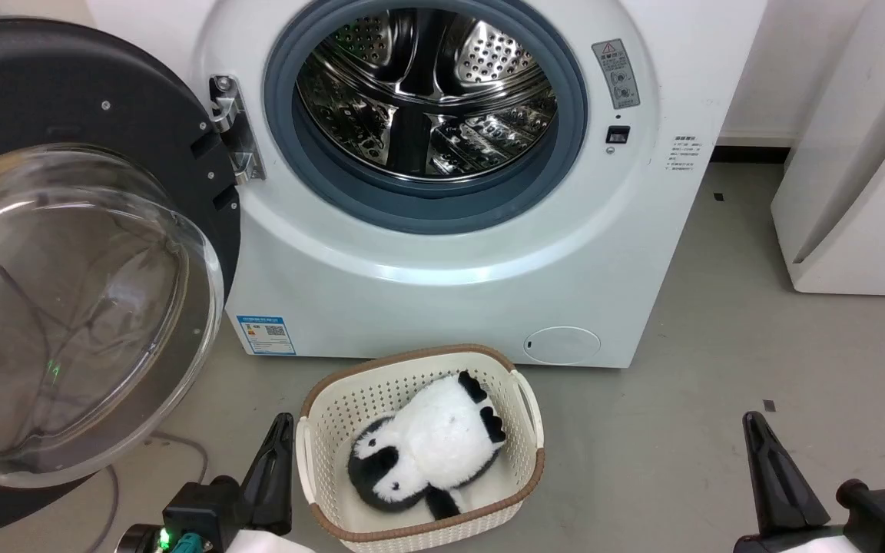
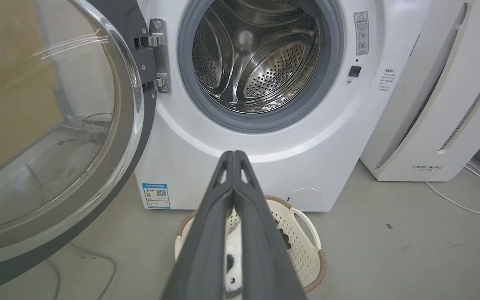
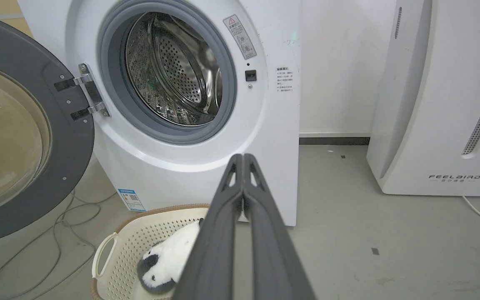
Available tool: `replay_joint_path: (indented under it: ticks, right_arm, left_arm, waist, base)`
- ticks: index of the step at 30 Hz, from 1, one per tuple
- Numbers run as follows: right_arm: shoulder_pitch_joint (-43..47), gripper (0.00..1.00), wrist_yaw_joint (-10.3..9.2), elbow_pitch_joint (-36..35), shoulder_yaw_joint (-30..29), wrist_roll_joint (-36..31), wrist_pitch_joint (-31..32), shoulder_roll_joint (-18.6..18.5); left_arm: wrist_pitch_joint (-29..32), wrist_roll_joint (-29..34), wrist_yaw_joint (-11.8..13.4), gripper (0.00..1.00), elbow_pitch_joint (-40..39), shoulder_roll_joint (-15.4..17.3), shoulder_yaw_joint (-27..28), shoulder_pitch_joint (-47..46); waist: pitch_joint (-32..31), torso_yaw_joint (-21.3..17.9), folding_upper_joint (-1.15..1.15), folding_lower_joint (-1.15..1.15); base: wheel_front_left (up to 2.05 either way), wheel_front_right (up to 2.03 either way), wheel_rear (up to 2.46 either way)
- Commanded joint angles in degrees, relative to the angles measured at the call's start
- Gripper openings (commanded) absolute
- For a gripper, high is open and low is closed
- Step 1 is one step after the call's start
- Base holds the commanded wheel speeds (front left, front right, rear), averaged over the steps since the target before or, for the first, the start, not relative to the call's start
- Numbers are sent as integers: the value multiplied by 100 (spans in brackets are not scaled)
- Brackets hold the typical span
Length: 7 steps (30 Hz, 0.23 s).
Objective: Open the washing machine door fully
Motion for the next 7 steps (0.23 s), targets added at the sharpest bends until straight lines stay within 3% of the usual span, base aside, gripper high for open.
replay_joint_path:
  ticks: [1, 7]
  right_arm:
    - [-86, 0, -1, -21, 5, -79, 47, 37]
    - [-120, 0, -1, -26, 7, -142, 116, 46]
  left_arm:
    - [46, 72, -19, 0, -42, -30, 37, -63]
    - [116, 138, -24, 0, -68, -47, 86, -79]
  waist:
    - [-1, -6, 0, 0]
    - [-5, -25, 0, 0]
  base:
    - [0, 0, 0]
    - [0, 0, 0]
